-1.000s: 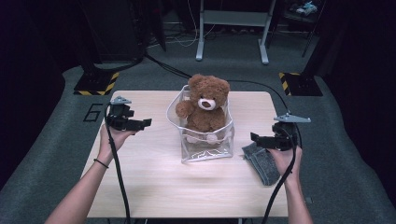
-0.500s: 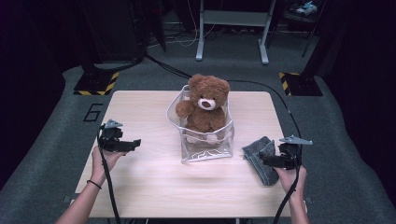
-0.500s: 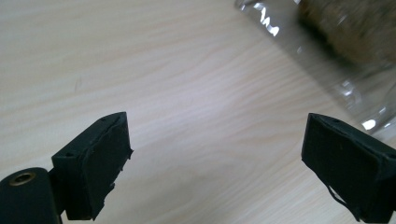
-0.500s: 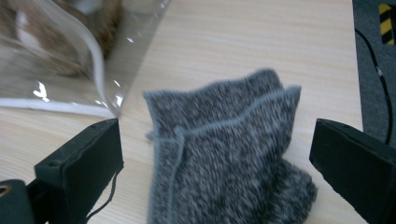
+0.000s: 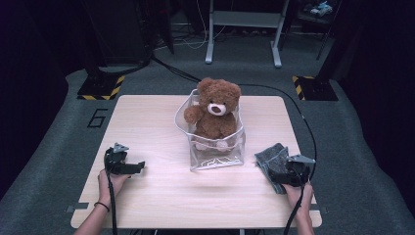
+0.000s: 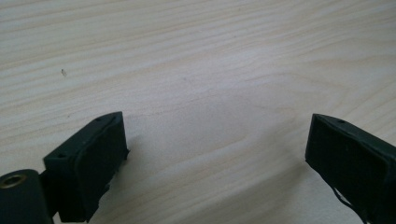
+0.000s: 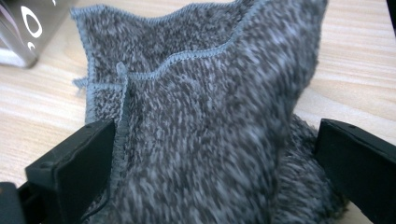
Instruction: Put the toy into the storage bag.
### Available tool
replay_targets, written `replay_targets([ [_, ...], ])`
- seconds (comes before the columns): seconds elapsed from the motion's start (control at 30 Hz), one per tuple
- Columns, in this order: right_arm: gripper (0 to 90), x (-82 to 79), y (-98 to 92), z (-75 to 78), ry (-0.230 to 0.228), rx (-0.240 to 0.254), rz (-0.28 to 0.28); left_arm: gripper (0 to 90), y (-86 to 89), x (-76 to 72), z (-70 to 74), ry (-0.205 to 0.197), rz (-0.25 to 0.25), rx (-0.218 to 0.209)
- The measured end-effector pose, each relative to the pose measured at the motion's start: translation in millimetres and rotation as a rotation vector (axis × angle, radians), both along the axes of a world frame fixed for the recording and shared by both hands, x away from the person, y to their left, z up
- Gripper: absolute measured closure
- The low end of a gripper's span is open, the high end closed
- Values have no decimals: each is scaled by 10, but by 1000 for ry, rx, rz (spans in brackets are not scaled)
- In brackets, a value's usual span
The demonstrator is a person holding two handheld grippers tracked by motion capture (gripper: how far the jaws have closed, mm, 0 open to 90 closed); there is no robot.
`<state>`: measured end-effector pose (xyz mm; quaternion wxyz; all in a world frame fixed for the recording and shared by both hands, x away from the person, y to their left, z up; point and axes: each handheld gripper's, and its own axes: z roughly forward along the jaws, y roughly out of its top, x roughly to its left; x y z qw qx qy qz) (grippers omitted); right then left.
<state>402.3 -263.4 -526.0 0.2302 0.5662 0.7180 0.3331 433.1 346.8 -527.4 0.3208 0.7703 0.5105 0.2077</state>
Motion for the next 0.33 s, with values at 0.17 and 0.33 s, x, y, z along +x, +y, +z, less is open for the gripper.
replay_targets([
  [0.17, 0, -34, 59, -21, -27, -48, 7, 46, -27, -16, -37, -35, 11, -6],
  [0.33, 0, -30, 63, -22, -26, -50, 5, 46, -26, -16, -37, -34, 10, -8],
])
